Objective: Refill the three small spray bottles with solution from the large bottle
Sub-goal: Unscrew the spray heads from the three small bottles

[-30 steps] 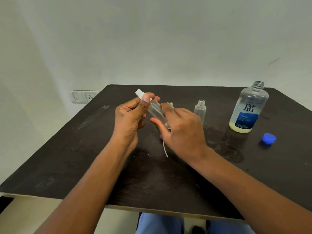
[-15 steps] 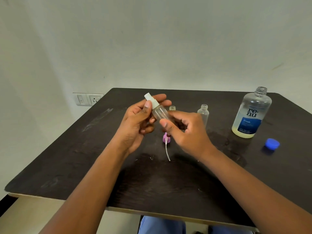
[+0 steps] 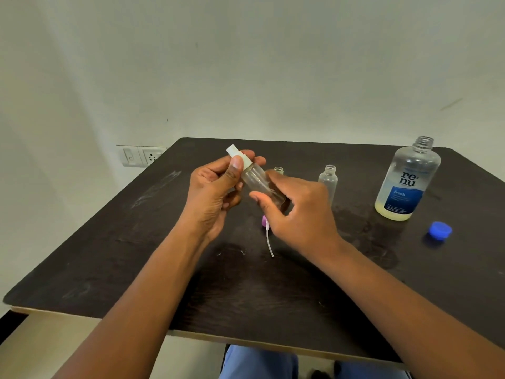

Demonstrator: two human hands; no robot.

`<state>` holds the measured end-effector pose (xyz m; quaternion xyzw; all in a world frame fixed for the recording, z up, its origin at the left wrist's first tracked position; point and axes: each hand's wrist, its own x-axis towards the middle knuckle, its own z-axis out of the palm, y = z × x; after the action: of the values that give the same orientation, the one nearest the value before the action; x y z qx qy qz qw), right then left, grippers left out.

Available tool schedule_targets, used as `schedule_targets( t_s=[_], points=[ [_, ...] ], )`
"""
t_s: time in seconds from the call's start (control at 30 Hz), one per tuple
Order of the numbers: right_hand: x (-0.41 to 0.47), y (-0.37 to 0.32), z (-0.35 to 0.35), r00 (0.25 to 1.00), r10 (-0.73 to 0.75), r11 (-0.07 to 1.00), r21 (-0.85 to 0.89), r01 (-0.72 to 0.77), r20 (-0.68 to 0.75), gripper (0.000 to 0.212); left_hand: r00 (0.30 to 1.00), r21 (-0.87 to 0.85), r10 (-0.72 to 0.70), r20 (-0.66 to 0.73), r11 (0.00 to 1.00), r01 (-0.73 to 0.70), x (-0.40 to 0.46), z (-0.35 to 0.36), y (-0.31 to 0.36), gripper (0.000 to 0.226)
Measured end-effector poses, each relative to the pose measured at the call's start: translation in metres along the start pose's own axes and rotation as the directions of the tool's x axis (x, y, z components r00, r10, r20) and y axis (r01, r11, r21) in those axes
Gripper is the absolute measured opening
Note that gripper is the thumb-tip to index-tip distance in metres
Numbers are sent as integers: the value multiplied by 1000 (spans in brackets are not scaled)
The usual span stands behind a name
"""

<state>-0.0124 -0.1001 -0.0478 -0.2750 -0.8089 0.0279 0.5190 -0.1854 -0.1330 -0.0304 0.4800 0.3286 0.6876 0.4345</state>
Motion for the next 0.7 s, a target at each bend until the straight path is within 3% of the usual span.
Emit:
schedule_targets(
  t_s=[0.3,0.5,0.7],
  points=[
    [0,-1,3,998,-64,992,-112,63,-10,48,973,61,30,-227,998,-17,2,1,1,24],
    [3,-2,-2,1000,-27,1000,-4,27,-16,39,998,19,-7,-58,1000,8,-2,6,3,41],
    [4,-2,-6,1000,15,993,117,-18,28,32,989,-26,-14,145,1000,18,-4,3,8,39]
  ],
)
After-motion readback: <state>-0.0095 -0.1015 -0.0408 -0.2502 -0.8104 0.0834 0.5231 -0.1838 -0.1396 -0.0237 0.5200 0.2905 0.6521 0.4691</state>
